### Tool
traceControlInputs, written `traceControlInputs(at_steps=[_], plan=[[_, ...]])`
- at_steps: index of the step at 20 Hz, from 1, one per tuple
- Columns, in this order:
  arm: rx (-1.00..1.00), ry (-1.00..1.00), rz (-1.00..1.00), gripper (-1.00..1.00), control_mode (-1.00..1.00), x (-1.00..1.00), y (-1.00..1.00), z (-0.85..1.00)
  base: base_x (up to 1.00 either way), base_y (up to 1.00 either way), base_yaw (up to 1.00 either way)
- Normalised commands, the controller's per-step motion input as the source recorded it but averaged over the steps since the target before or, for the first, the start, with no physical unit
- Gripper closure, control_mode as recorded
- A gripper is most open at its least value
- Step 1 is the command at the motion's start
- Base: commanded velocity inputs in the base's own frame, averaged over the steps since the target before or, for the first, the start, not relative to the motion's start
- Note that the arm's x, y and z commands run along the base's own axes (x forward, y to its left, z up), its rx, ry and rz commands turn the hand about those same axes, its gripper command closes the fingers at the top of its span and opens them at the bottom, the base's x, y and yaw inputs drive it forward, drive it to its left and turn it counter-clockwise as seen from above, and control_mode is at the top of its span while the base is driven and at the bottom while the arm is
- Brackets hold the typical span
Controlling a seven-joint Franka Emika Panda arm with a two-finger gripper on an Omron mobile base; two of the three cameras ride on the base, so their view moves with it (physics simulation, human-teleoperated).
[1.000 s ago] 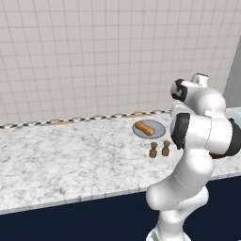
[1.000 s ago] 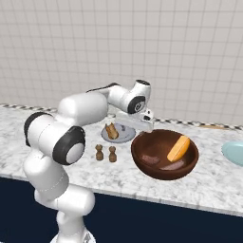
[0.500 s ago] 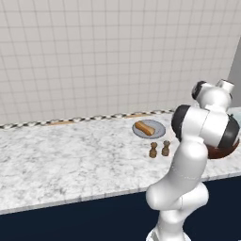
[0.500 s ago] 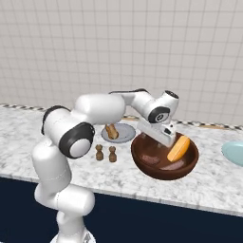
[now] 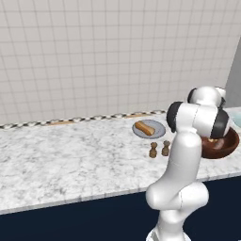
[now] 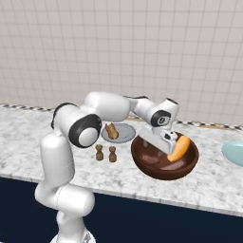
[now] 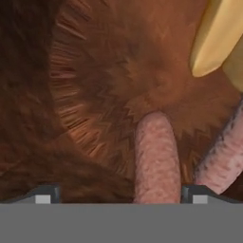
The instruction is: Place one bun and one sausage from the bowl on each plate.
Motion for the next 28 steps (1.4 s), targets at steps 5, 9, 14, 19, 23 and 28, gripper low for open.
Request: traceControlInputs(at_steps=[5, 9, 14, 19, 23, 28], plan=[[0.0, 0.15, -0.01, -1.0, -1.0, -0.4, 0.0, -0.24, 0.0, 0.0, 0.0], [0.0, 0.07, 0.0, -1.0, -1.0, -0.41, 0.0, -0.12, 0.0, 0.0, 0.0], [0.0, 0.01, 0.0, -1.0, -1.0, -0.32, 0.13, -0.01, 0.0, 0.0, 0.0], [-0.05, 0.0, 0.01, -1.0, -1.0, 0.0, 0.27, 0.0, 0.0, 0.0, 0.0], [-0.03, 0.0, 0.02, -1.0, -1.0, 0.0, 0.17, 0.0, 0.0, 0.0, 0.0], [0.0, 0.0, 0.0, 1.0, -1.0, -0.12, 0.0, 0.0, 0.0, 0.0, 0.0]])
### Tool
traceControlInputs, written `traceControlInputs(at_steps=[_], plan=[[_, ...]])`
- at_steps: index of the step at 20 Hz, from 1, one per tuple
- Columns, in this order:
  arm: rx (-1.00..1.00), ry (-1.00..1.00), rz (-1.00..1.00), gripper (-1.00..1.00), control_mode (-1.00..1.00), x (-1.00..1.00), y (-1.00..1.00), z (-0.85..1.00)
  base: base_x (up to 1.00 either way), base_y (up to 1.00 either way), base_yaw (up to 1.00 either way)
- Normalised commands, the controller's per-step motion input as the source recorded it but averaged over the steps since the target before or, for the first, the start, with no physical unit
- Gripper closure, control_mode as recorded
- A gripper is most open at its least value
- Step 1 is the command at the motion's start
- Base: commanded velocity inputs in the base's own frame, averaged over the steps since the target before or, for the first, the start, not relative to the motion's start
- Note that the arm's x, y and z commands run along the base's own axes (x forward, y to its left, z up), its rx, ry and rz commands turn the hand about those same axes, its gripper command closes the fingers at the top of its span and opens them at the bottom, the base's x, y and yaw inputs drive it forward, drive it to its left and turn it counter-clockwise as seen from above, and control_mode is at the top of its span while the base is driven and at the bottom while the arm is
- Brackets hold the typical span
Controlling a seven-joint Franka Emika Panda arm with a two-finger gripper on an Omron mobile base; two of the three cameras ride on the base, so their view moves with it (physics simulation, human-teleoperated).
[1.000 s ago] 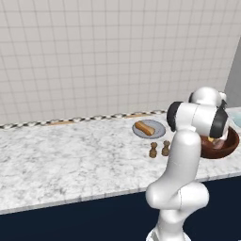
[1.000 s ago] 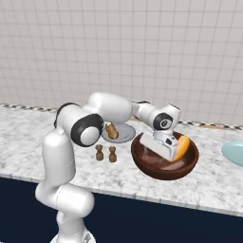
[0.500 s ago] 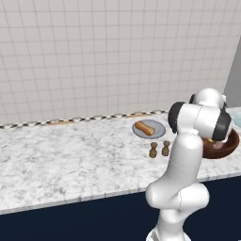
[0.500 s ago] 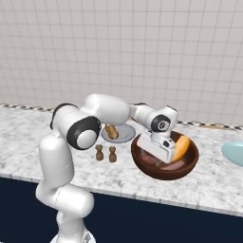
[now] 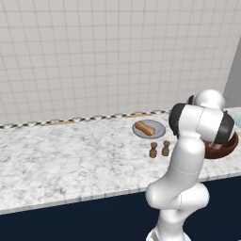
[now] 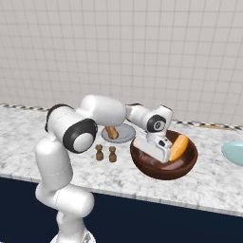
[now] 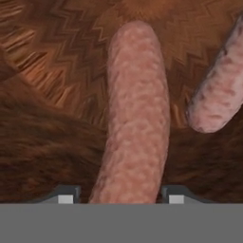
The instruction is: Place one bun and one sausage from the bowl on each plate.
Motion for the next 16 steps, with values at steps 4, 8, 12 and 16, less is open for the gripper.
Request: traceControlInputs(at_steps=[4, 8, 12, 16], plan=[[0.0, -0.01, -0.03, 1.0, -1.0, -0.13, -0.05, 0.05, 0.0, 0.0, 0.0], [-0.01, -0.07, -0.01, 1.0, -1.0, 0.0, 0.02, 0.62, 0.0, 0.0, 0.0], [-0.06, -0.26, 0.0, 1.0, -1.0, 0.11, 0.53, 0.94, 0.0, 0.0, 0.0], [-0.05, -0.46, 0.02, 1.0, -1.0, 0.36, 0.92, 0.88, 0.0, 0.0, 0.0]])
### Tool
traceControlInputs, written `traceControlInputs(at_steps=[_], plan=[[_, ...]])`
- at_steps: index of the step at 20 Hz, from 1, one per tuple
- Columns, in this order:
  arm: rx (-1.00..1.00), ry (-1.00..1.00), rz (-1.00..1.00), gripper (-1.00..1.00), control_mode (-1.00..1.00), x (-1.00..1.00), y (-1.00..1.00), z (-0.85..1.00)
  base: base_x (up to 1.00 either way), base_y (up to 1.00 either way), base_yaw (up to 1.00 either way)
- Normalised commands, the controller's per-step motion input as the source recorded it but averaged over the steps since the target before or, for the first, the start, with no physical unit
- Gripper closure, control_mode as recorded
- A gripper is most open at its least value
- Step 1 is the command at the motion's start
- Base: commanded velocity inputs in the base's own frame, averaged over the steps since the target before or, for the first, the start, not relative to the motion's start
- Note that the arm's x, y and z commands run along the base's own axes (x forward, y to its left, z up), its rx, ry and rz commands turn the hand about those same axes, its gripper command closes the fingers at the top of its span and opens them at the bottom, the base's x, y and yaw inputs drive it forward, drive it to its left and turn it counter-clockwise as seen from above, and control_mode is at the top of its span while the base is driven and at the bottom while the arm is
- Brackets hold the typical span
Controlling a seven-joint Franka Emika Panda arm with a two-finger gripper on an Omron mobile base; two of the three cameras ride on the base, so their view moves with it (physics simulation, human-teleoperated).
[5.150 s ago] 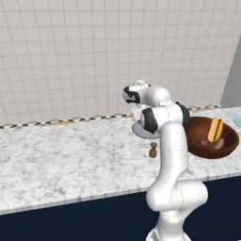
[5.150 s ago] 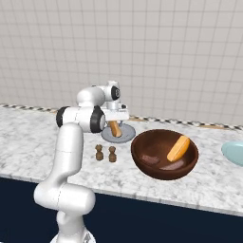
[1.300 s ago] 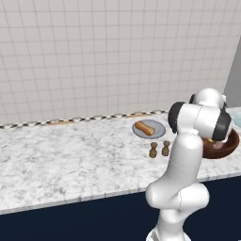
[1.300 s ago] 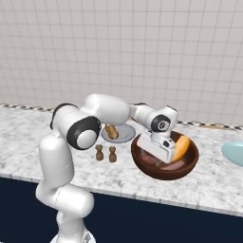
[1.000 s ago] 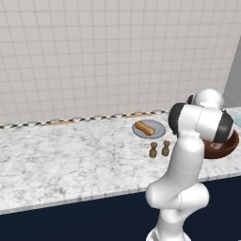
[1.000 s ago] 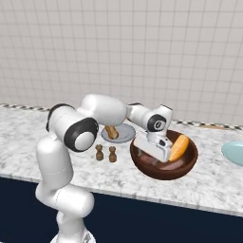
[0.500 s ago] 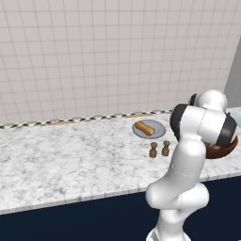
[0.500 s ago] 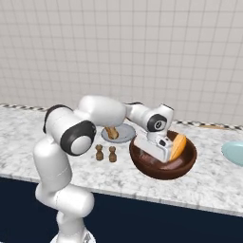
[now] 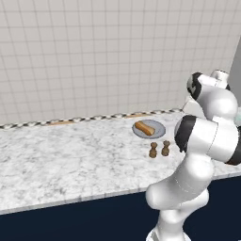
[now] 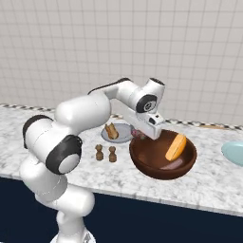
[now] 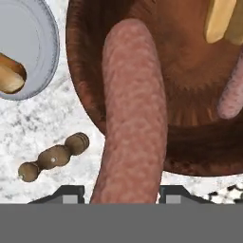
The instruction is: Place one bun and one sausage from the bowl on each plate.
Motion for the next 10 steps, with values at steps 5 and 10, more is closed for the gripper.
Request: traceControlInputs(at_steps=[5, 10], plan=[[-0.1, -0.42, 0.31, 1.0, -1.0, 0.9, 0.97, 0.3, 0.0, 0.0, 0.0], [-0.17, -0.21, 0.39, 1.0, -1.0, 1.0, 0.81, -0.01, 0.0, 0.0, 0.0]])
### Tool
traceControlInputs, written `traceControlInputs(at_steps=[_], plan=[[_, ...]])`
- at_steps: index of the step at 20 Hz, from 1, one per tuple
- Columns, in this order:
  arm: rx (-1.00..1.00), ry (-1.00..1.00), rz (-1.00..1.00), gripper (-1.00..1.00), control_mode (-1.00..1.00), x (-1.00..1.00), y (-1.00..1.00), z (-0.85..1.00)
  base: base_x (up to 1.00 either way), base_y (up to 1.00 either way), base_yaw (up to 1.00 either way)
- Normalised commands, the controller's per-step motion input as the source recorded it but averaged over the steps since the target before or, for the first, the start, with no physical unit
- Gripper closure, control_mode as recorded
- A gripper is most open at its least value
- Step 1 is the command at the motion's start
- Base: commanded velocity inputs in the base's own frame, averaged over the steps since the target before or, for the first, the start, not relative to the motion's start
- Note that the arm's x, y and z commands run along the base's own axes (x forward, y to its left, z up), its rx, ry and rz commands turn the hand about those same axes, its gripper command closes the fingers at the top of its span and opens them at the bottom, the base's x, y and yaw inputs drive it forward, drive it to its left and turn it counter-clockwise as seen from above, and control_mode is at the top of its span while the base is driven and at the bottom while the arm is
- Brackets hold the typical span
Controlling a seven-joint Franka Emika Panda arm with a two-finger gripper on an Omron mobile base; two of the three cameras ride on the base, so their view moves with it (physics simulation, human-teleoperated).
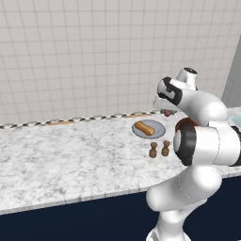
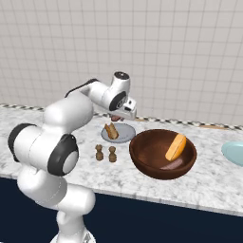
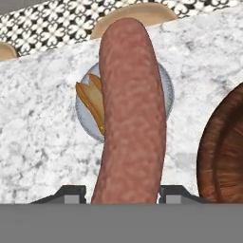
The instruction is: Place one bun and one sausage from the bowl on each plate.
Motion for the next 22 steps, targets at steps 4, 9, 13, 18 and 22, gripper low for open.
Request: traceControlInputs(at_steps=[4, 9, 13, 18, 22], plan=[[-0.15, 0.19, 0.18, 1.0, -1.0, 0.93, -0.05, -0.17, 0.0, 0.0, 0.0], [-0.02, 0.13, 0.28, 1.0, -1.0, 0.65, -0.42, -0.43, 0.0, 0.0, 0.0], [-0.08, 0.1, 0.41, 1.0, -1.0, 0.49, -0.08, -0.53, 0.0, 0.0, 0.0], [-0.17, 0.03, 0.23, 1.0, -1.0, 0.1, 0.03, -0.61, 0.0, 0.0, 0.0], [-0.06, 0.0, 0.06, 1.0, -1.0, 0.0, 0.27, -0.29, 0.0, 0.0, 0.0]])
